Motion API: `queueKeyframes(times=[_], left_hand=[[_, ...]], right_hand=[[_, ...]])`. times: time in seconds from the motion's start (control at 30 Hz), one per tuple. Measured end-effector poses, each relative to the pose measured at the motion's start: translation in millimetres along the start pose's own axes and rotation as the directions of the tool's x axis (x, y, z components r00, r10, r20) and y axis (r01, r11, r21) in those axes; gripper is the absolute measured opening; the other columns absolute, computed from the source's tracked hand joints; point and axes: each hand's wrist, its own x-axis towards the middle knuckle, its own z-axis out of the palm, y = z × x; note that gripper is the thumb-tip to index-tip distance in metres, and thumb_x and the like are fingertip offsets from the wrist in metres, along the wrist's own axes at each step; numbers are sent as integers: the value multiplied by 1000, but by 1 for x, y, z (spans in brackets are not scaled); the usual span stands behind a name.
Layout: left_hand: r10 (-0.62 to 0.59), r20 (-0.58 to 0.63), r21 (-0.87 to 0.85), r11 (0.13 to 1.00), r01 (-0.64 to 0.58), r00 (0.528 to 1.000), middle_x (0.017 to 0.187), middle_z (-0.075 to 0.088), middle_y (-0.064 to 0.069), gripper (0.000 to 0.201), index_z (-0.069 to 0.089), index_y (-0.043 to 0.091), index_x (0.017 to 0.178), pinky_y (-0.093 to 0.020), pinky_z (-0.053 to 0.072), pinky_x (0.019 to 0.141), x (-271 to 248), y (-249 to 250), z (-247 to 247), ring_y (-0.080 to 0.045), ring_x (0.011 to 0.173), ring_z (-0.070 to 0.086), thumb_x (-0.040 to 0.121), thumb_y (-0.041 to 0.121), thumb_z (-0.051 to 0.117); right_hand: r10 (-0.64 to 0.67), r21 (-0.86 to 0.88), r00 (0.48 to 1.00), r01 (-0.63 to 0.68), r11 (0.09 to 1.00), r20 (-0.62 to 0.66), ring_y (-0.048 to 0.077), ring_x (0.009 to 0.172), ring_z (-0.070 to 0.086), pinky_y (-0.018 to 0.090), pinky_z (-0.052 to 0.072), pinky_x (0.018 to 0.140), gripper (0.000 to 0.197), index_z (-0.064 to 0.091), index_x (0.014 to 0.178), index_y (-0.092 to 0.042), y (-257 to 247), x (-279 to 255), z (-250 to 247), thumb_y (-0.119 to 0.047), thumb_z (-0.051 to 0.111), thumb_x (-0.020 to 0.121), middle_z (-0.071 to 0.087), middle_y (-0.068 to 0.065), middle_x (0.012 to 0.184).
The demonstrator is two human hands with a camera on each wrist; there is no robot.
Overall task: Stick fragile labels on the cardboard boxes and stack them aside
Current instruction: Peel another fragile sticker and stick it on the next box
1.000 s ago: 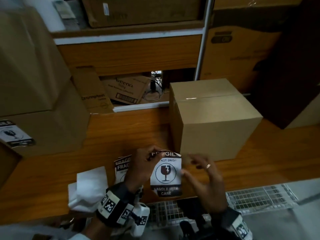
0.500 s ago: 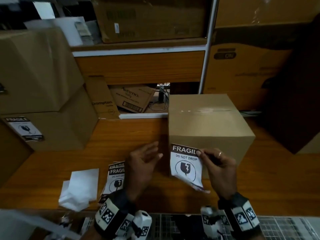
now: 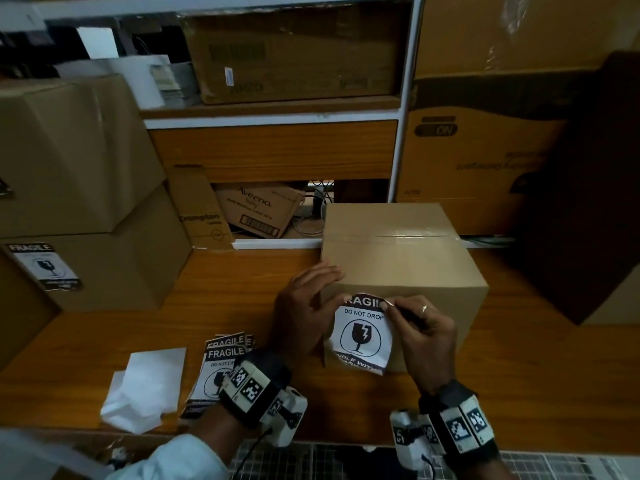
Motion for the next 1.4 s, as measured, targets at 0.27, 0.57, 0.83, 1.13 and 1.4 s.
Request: queueKeyframes(times=[0.27,0.57,0.83,1.13,1.4], left_hand=[[62,-45,31,998,-60,997,129,70,-1,50,72,12,118,-44,48,110,-3,-9,10,-16,129,60,81,45,75],[134,-143,94,988,-121,981,115,75,0,32,76,12,104,-35,39,110,3,-17,18,-8,118,60,84,36,69],[143,-122,102,986,-131,982,115,75,3,30,76,14,105,-36,39,111,4,-21,18,-10,118,63,85,36,70],[159,-123,94,985,-148,980,122,72,2,32,73,13,112,-39,41,109,0,-21,22,-12,124,59,87,33,70],[173,-90,142,977,-159,981,123,71,7,32,73,18,113,-37,36,109,2,-22,20,-9,125,58,88,37,68]], right_hand=[[-40,-49,999,39,998,-22,14,84,71,43,62,69,14,78,96,-9,3,4,1,1,76,86,73,-1,90],[-84,-167,996,78,983,-29,6,80,72,27,61,65,12,79,93,-10,2,5,0,-7,81,81,75,-6,87],[-226,-420,974,193,887,-29,5,66,68,32,58,55,10,79,89,-15,6,7,-3,-21,81,82,76,-7,82],[-255,-607,967,188,772,-25,9,59,64,30,53,45,21,77,81,-19,-3,8,2,-37,71,91,74,-7,76],[-255,-731,967,174,660,-1,10,52,64,13,34,54,18,76,72,-19,-14,14,2,-32,87,77,74,-6,69]])
